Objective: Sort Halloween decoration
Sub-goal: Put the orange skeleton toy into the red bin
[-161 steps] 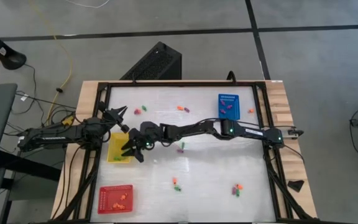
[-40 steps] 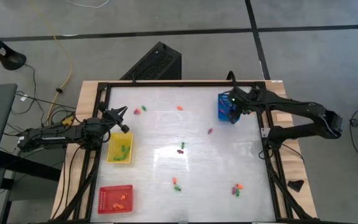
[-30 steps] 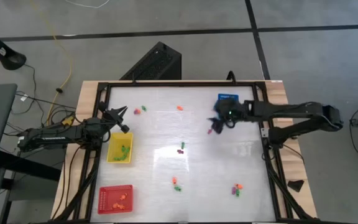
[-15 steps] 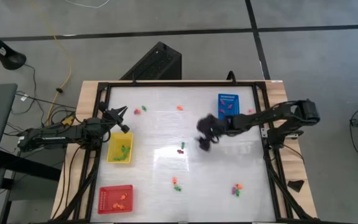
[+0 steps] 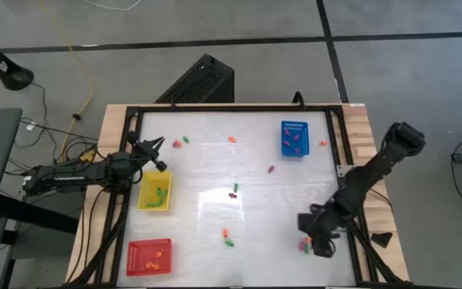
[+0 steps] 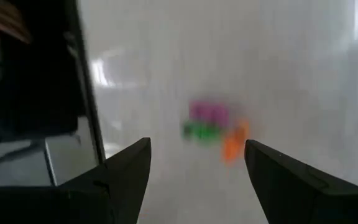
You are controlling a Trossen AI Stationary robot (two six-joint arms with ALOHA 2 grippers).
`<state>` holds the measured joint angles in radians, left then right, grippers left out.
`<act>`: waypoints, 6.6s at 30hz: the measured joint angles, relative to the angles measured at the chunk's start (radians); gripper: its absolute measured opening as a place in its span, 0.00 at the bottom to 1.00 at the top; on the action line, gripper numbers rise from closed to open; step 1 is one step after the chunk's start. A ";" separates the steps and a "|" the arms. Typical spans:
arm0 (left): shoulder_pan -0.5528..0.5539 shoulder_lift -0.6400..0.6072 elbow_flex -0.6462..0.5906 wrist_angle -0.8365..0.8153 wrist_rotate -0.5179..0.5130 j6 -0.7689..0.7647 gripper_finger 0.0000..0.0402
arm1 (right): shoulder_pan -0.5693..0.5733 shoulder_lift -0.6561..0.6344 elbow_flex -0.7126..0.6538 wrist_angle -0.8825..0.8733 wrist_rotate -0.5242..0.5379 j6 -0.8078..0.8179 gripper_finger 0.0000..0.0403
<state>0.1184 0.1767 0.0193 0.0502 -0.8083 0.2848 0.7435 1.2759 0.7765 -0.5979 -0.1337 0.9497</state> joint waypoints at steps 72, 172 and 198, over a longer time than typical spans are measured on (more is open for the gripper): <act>0.000 0.000 0.000 0.000 0.000 0.000 0.04 | 0.042 0.392 0.282 -0.315 0.062 0.567 0.53; 0.000 0.000 0.000 0.000 0.000 0.000 0.04 | 0.114 0.364 0.091 -0.107 0.301 0.875 0.35; 0.000 0.000 0.000 0.000 0.000 0.000 0.04 | 0.015 0.354 0.189 -0.212 0.267 0.579 0.12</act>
<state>0.1183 0.1766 0.0193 0.0502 -0.8082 0.2848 0.7581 1.6295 0.9657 -0.8101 0.1329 1.5291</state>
